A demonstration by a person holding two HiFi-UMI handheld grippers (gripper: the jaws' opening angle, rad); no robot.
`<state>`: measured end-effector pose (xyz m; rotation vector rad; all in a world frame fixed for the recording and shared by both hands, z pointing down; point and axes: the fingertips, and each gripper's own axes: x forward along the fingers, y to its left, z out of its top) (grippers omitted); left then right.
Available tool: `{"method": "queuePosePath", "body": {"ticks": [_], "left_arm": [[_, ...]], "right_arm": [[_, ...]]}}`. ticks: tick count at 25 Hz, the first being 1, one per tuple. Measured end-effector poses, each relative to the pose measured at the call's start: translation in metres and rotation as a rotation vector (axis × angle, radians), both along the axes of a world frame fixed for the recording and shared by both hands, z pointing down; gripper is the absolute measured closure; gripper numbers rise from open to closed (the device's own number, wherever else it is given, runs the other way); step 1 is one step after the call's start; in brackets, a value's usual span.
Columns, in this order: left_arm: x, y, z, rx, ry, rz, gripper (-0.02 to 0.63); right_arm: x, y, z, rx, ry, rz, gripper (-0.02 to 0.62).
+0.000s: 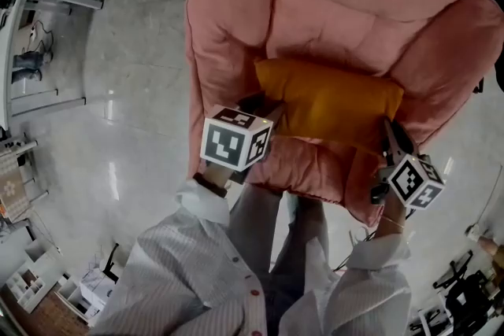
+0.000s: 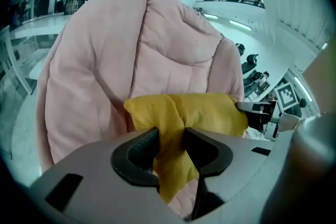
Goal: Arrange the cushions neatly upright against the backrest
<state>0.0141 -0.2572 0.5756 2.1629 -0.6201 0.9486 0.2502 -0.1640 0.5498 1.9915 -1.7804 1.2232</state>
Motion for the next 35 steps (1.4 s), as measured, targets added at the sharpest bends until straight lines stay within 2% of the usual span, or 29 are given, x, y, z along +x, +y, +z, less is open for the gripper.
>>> {"method": "queuePosePath", "body": {"ticks": [4, 8, 19, 35], "left_arm": [[0.013, -0.026, -0.002, 0.066, -0.018, 0.044, 0.437], [0.017, -0.039, 0.004, 0.098, -0.038, 0.053, 0.436], [0.013, -0.023, 0.054, 0.039, -0.073, 0.032, 0.429], [0.005, -0.004, 0.097, 0.053, -0.237, 0.154, 0.399]], "right_arm": [[0.007, -0.010, 0.006, 0.046, -0.005, 0.061, 0.509], [0.012, -0.022, 0.016, 0.062, 0.010, 0.060, 0.509], [0.012, -0.017, 0.062, -0.028, 0.047, -0.011, 0.506], [-0.003, 0.015, 0.102, -0.130, 0.039, -0.095, 0.500]]}}
